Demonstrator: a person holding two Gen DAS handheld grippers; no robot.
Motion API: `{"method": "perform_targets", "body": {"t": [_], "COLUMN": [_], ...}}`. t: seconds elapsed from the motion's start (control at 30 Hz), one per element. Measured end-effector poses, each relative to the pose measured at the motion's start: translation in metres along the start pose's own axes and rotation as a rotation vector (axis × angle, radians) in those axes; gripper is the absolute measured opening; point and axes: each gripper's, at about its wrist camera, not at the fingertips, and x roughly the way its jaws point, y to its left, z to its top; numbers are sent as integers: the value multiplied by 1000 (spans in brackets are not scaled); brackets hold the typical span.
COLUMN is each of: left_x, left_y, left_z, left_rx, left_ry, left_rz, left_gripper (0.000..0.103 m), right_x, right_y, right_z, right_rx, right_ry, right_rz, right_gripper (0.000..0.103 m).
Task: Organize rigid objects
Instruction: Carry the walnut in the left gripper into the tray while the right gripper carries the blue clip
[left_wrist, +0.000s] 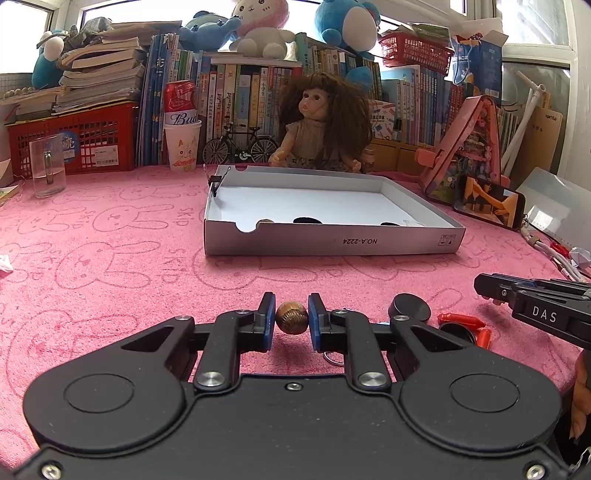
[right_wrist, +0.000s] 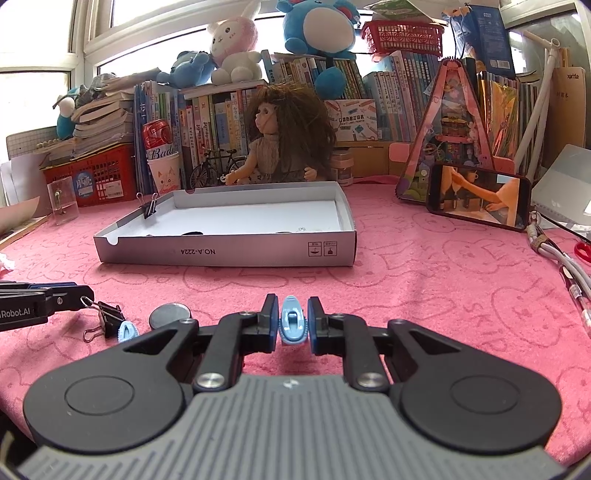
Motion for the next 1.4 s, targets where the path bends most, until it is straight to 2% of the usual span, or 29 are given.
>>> {"method": "perform_targets", "body": {"t": [0.3, 0.97, 1.4], "left_x": [0, 22, 49], "left_y": [0, 5, 7], "left_z": [4, 51, 74], "left_rx": [2, -26, -36], "left_ry": [-8, -52, -52], "left_rz": [-2, 4, -13], "left_gripper": [17, 17, 17], "right_x": [1, 21, 45], "right_y": [-1, -6, -7], "right_z": [2, 34, 54], "right_rx": [11, 76, 115], "right_ry": [0, -29, -27], "right_rz": [0, 26, 50], "right_gripper": [21, 21, 21]}}
